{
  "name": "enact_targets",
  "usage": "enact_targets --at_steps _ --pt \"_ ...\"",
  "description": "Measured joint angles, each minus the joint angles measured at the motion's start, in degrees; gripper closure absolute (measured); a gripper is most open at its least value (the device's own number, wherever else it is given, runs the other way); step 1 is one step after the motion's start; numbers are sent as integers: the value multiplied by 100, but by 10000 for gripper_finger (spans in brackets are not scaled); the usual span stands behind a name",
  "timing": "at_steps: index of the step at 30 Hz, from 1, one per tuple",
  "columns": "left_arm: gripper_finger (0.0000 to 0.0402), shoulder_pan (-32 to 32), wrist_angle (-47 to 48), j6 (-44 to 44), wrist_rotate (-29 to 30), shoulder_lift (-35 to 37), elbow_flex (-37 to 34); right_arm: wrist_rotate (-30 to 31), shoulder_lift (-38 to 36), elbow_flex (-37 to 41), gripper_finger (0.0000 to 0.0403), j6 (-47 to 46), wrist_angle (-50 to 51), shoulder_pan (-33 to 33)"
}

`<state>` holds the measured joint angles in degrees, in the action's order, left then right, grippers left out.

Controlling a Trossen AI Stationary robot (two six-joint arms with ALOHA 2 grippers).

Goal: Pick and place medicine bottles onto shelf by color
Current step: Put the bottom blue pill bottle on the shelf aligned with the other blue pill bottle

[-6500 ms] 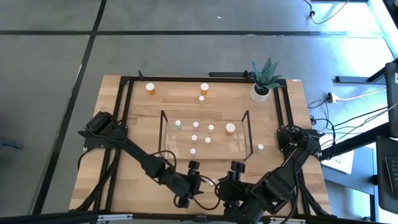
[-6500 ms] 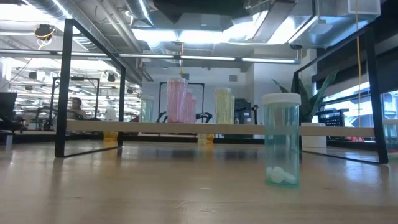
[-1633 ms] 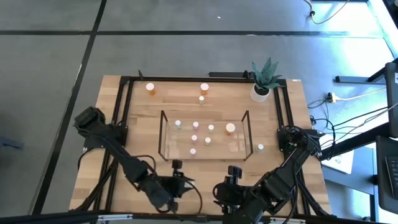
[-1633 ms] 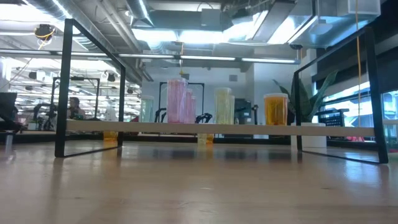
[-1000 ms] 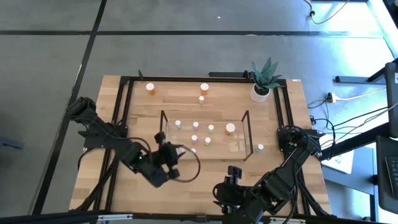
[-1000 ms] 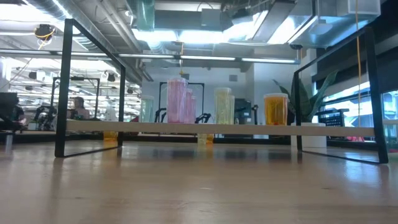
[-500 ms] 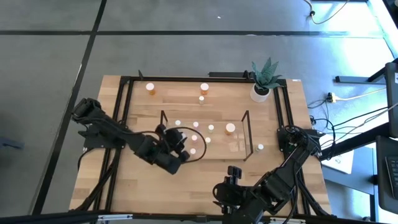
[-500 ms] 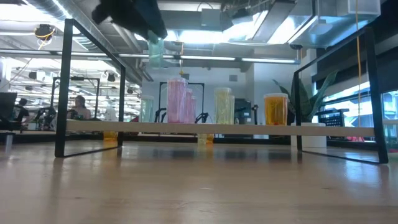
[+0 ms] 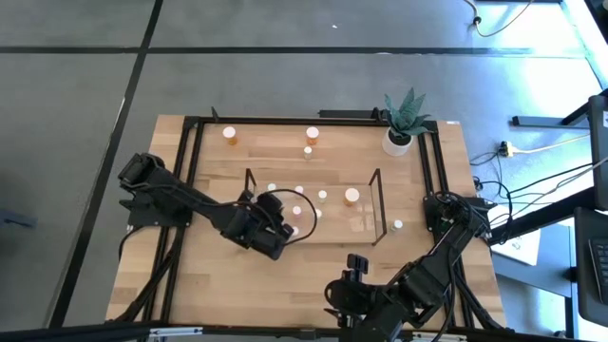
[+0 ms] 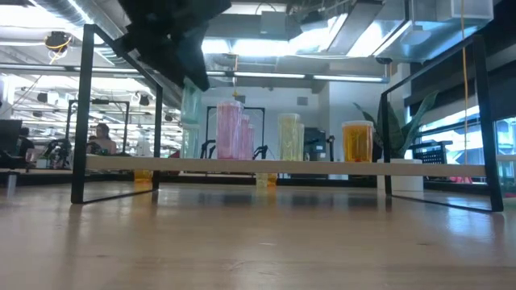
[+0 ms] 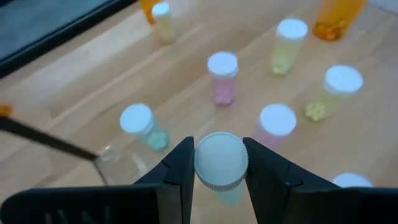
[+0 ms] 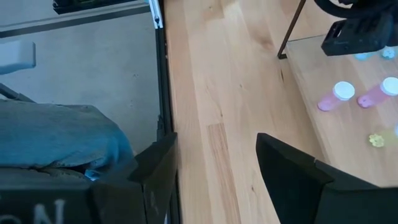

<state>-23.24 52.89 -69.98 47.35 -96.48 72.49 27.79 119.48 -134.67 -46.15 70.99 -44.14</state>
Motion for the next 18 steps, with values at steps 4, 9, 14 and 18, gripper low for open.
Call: enact_targets --at_steps 4,9,14,18 --pt "297 0 98 -46 -82 6 0 0 0 0 184 0 -17 0" --pt "297 0 5 376 -139 1 -2 2 0 0 184 0 -63 0" --pt "297 -2 -240 1302 -148 1 0 0 0 0 184 0 -63 0" --pt "297 0 -260 1882 -350 1 0 0 0 0 184 0 -74 0"
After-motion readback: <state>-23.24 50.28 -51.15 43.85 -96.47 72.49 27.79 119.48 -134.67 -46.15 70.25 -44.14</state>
